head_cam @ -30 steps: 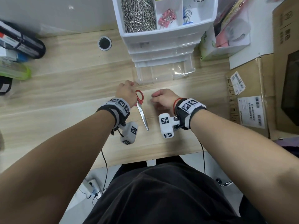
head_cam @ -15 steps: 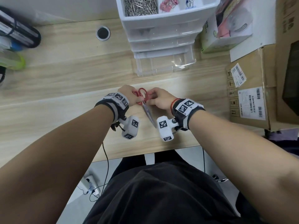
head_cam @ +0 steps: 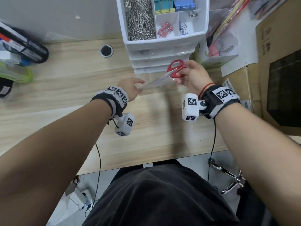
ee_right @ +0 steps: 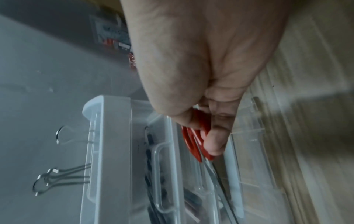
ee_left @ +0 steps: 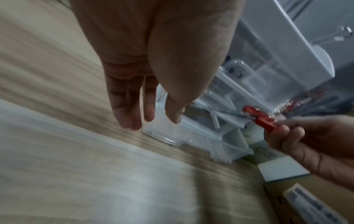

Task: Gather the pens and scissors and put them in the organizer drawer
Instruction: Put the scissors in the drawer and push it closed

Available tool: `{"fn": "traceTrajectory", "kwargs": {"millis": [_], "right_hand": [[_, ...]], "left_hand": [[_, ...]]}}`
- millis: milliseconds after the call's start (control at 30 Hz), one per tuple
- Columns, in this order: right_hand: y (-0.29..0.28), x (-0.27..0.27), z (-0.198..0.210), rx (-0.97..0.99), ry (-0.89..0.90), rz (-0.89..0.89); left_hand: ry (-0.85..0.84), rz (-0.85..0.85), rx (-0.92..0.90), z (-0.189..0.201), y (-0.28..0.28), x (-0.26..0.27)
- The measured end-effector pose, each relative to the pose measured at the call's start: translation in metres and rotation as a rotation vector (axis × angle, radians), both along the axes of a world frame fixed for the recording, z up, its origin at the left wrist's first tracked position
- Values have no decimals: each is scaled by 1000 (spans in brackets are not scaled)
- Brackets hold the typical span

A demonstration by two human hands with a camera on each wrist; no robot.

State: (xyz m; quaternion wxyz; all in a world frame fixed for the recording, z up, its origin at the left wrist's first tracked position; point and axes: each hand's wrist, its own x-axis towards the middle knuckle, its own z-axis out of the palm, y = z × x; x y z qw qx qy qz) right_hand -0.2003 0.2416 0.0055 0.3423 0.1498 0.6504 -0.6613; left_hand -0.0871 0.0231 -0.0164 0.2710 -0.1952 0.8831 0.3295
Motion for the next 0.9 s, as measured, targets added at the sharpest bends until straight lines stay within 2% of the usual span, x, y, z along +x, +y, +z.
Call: {"fn": "traceTrajectory", "kwargs": {"millis": [33,100,267,500,567,667,733,900], "right_hand": [[1,-2,1,10,-17,-43],[2,-4,-3,47,-48,-92],[1,-2,-23,115,-124,-162],[-21,1,-35,297,-64,-3],[-24,-3,-37,435,-60,80],[-21,-9,-32,761,64,363],[-19,-9,-25,890,180,457],[0,-12,-20,892,328,323]], "left_hand": [[-23,-78,-42,-1,0,0],[-9,-121,-66,-3,1,0],[6,-25,-73,-13,-5,3],[5,104,-34,-13,-6,3],[1,120,-20,-12,-6,2],[-10,155,7,-11,-6,1],[-25,206,33,-12,-6,2],[-41,318,27,-9,-8,2]]}}
